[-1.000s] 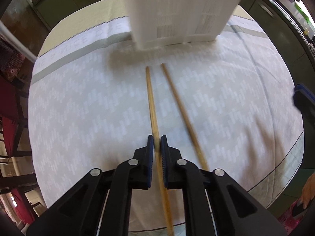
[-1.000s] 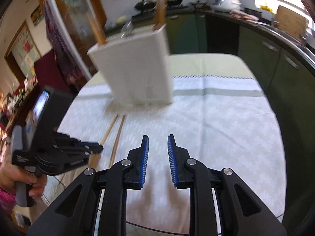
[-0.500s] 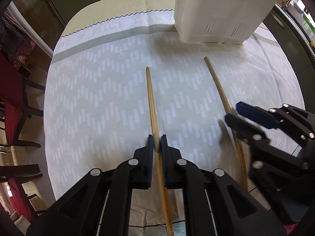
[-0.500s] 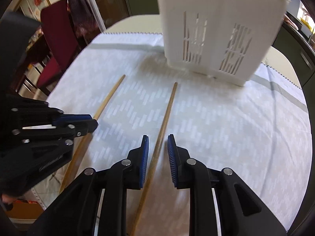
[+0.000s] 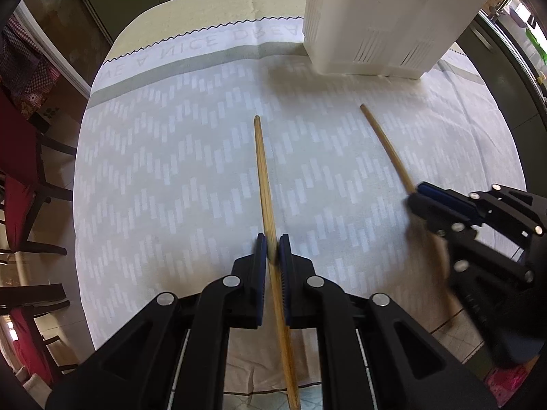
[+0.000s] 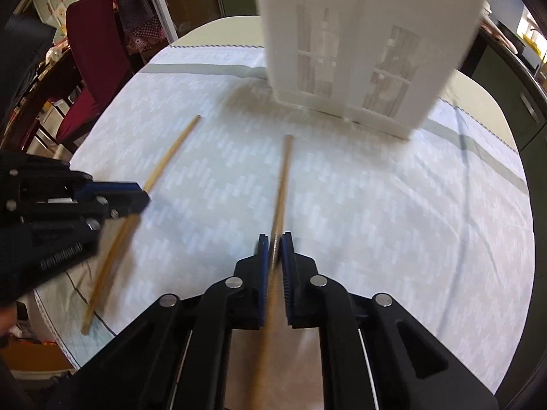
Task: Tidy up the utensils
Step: 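Grasp the last chopstick with the right tool while the left grasps the other, then lift both held chopsticks upright toward the white caddy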
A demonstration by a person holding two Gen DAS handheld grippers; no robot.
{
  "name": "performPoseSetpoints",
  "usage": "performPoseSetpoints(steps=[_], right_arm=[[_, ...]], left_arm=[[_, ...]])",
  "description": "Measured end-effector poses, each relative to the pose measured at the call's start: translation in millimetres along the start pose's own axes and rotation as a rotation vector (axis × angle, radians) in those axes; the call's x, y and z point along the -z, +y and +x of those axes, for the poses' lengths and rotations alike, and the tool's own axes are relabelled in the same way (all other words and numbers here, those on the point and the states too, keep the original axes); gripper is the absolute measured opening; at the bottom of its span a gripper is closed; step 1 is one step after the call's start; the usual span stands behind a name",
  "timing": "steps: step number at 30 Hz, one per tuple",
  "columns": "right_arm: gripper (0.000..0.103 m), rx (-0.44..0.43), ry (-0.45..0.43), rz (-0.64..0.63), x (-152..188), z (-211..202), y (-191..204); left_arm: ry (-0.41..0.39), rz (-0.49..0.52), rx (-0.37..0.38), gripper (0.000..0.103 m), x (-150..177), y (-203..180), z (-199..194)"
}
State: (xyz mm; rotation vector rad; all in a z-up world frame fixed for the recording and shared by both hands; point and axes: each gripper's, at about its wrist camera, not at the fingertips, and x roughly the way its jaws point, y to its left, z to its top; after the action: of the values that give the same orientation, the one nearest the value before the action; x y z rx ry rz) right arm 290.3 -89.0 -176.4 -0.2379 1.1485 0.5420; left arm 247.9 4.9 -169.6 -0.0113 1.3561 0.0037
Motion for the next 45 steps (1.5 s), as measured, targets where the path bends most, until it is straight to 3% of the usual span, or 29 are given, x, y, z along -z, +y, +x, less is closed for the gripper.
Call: performPoseSetpoints(steps=[5, 9, 16, 24, 33, 45], right_arm=[[0.008, 0.017, -0.004, 0.027, 13, -7, -23], [0.008, 0.007, -0.020, 0.056, 18, -13, -39], [0.008, -0.044, -0.147, 0.105, 11, -51, -50], [0.008, -0.049, -0.307, 0.148, 23, -111, -67], [0.008, -0.047, -0.389, 0.184, 47, -142, -75], [0.008, -0.033, -0.421, 0.194, 56, -155, -73]], left_arm=[[0.019, -0.031, 0.033, 0.012, -6, 4, 4], [0.013, -0.027, 0.015, 0.012, -11, 3, 6], [0.016, -0.018, 0.019, 0.006, -16, -4, 3], [-0.144, -0.019, 0.056, 0.006, -18, -8, -55], [-0.336, -0.007, 0.088, 0.006, -4, -19, -122], [-0.409, 0.041, 0.078, 0.006, 10, -29, -143]])
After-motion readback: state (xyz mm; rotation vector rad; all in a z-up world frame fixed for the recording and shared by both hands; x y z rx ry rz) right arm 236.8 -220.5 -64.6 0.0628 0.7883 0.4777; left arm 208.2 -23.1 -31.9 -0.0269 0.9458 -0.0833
